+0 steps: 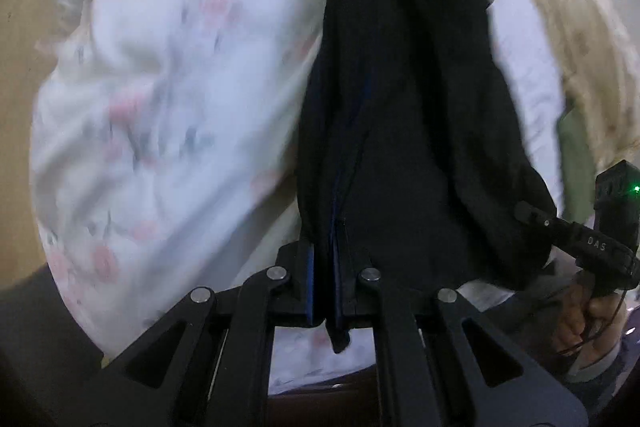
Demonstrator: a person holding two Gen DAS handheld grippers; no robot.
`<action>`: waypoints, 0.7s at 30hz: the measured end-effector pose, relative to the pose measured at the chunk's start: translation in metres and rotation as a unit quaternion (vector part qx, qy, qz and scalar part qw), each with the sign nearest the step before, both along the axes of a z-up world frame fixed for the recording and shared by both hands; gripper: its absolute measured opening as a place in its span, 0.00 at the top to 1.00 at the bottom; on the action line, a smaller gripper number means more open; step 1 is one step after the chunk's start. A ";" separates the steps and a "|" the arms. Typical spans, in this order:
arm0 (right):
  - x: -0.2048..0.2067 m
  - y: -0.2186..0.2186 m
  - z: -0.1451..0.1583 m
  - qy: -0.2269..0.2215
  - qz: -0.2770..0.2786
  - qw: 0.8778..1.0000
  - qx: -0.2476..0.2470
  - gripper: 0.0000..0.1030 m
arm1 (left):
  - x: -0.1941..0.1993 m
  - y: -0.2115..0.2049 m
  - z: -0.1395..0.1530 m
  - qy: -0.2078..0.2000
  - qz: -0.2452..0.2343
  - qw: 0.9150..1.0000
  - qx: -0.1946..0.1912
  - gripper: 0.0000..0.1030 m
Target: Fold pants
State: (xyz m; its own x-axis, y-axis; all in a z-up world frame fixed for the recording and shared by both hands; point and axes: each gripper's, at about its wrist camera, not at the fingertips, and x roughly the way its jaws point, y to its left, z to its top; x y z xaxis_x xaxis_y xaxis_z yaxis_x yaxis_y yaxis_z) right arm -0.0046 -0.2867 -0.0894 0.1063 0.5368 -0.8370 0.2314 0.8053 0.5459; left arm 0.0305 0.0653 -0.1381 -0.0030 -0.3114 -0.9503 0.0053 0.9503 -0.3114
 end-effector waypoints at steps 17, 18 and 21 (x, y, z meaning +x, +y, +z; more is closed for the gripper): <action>0.049 -0.028 0.067 -0.116 0.013 0.990 -0.073 0.43 | 0.056 -0.006 0.070 -0.090 0.015 0.993 0.073 0.63; 0.063 -0.022 0.069 -0.128 0.023 0.988 -0.078 0.43 | 0.069 -0.010 0.071 -0.095 0.010 0.993 0.075 0.63; 0.105 -0.015 0.070 -0.154 0.043 0.982 -0.097 0.44 | 0.113 -0.022 0.065 -0.122 0.014 0.990 0.069 0.63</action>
State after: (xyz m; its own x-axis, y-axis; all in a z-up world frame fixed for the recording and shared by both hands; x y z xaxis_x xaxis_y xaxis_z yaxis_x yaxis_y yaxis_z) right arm 0.1007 -0.3016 -0.0197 0.3319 0.3893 -0.8592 0.0054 0.9101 0.4144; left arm 0.1440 0.0429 -0.0726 0.2388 -0.1747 -0.9552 0.0381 0.9846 -0.1705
